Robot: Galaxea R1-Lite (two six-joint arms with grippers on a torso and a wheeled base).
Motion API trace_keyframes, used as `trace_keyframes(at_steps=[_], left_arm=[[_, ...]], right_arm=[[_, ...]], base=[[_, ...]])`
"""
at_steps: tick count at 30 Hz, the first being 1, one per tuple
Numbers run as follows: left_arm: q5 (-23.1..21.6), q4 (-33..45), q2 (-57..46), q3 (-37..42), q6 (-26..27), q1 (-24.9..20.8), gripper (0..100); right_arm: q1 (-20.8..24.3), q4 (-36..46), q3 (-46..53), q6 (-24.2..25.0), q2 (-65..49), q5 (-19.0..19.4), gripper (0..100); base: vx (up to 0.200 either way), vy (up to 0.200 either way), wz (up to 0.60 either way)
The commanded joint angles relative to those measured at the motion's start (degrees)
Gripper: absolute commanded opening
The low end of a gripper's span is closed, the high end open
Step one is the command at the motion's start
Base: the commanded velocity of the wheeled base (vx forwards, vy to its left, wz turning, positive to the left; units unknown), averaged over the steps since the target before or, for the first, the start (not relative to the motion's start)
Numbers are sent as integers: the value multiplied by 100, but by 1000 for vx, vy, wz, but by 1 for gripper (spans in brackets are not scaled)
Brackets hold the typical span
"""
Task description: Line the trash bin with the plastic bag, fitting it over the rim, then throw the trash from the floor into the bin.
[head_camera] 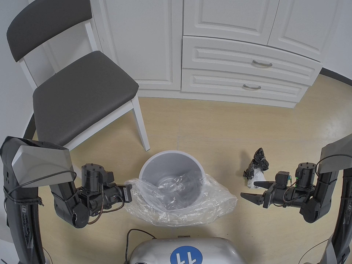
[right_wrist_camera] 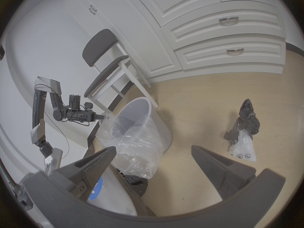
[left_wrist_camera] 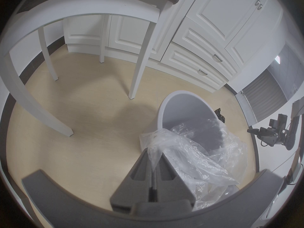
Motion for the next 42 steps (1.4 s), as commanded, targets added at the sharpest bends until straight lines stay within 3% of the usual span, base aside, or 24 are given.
trace_keyframes(at_steps=[1, 4, 9, 11, 12, 13, 14, 19, 22, 25, 28, 32, 42], left_arm=[[-2, -10, -5, 7, -15, 5, 0], [-2, -124, 4, 51, -15, -4, 0], [-11, -247, -58, 226, 21, -39, 0], [-2, -239, -84, 262, 21, -57, 0], [-2, -239, -84, 262, 21, -57, 0], [-11, -239, -119, 288, 21, -83, 0], [-2, -247, -119, 288, 21, -83, 100], [-2, -256, -163, 288, 38, -83, 100], [-2, -256, -181, 288, 38, -83, 100], [-2, -256, -199, 288, 38, -83, 100], [-2, -256, -225, 297, 47, -74, 100], [-2, -247, -269, 323, 56, -83, 100], [-2, -247, -251, 358, 179, -74, 100]], right_arm=[[196, -105, -37, 28, -185, -165, 100], [776, -105, -81, 274, -484, -1210, 100], [2068, -105, -582, 450, -624, -3724, 100], [2490, -105, -872, 380, -730, -4128, 100], [2490, -105, -872, 380, -730, -4128, 100], [2876, 194, -1188, 89, -870, -4225, 100], [2982, 493, -1329, -69, -941, -4234, 100], [3465, 2172, -2313, -517, -1081, -4251, 100], [3685, 2655, -2559, -640, -1099, -4251, 100], [4098, 3288, -2647, -1273, -1046, -4339, 100], [4274, 3420, -2577, -1870, -791, -4656, 100], [4388, 3420, -2463, -2240, -554, -4805, 100], [4546, 3437, -2639, -2380, 184, -4823, 100]], base=[[0, 0, 0], [0, 0, 0], [0, 0, 0], [0, 0, 0], [0, 0, 0], [0, 0, 0], [0, 0, 0], [0, 0, 0], [0, 0, 0], [0, 0, 0], [0, 0, 0], [0, 0, 0], [0, 0, 0]])
